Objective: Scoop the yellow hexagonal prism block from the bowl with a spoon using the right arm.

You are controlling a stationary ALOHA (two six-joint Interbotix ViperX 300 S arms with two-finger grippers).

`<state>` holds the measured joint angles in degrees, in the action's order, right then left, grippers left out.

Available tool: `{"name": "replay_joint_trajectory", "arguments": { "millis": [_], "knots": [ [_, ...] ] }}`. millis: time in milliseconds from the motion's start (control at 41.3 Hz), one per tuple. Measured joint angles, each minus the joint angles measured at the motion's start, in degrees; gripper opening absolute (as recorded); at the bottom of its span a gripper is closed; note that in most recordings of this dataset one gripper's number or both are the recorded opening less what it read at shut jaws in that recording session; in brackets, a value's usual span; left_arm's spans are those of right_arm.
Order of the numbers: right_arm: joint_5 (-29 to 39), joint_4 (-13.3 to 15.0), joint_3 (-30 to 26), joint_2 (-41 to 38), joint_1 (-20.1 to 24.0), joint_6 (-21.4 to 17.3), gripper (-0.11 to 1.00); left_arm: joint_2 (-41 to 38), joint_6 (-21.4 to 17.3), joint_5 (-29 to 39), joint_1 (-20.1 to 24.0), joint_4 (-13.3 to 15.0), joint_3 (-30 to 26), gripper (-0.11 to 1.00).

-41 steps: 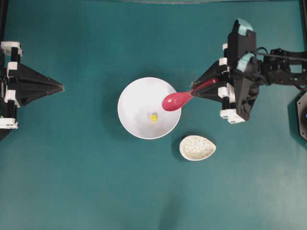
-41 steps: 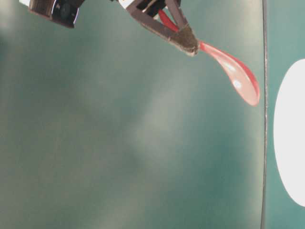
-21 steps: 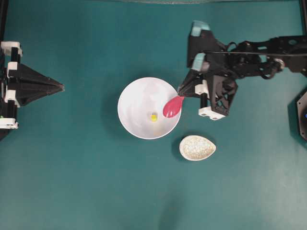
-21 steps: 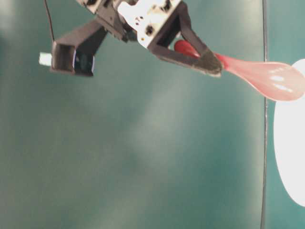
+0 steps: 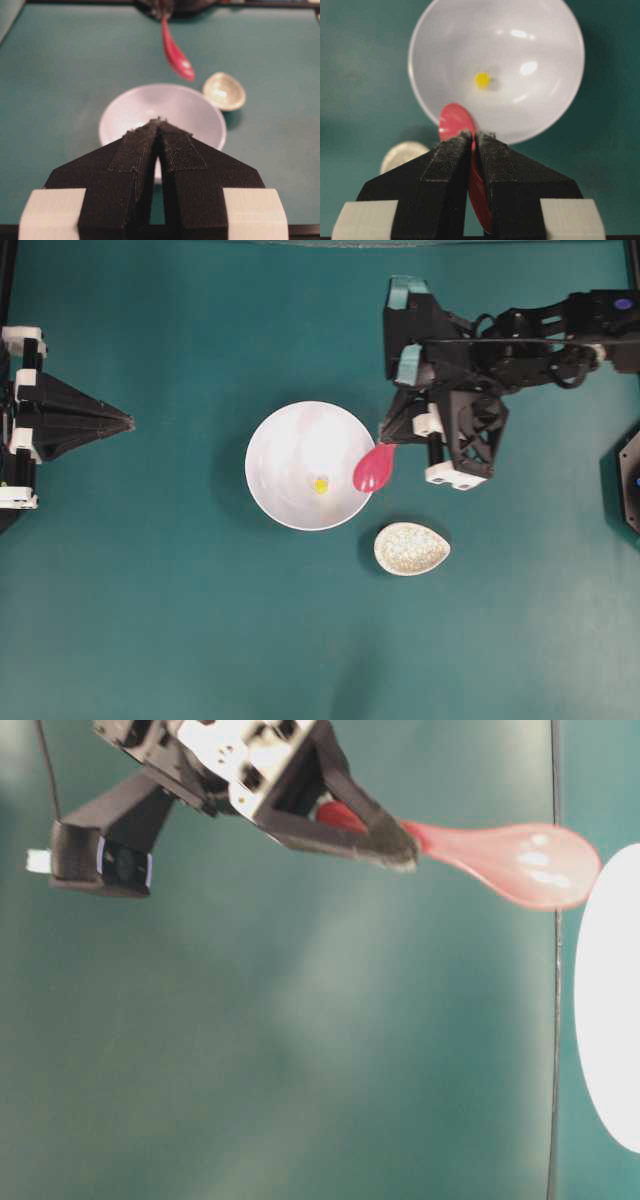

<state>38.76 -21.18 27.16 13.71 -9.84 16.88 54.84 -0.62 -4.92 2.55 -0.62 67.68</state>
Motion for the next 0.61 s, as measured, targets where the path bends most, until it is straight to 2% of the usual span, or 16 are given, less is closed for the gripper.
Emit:
{"name": "replay_joint_trajectory", "arguments": {
  "millis": [242,605],
  "knots": [
    [0.4,0.0,4.2,4.5,0.7,-4.8,0.06,0.0,0.0,0.1,0.1,0.0,-0.1,0.00],
    [-4.7,0.0,12.0,10.0,8.5,-13.3,0.06,0.0,-0.1,0.1,0.0,0.0,-0.1,0.00]
  ]
}}
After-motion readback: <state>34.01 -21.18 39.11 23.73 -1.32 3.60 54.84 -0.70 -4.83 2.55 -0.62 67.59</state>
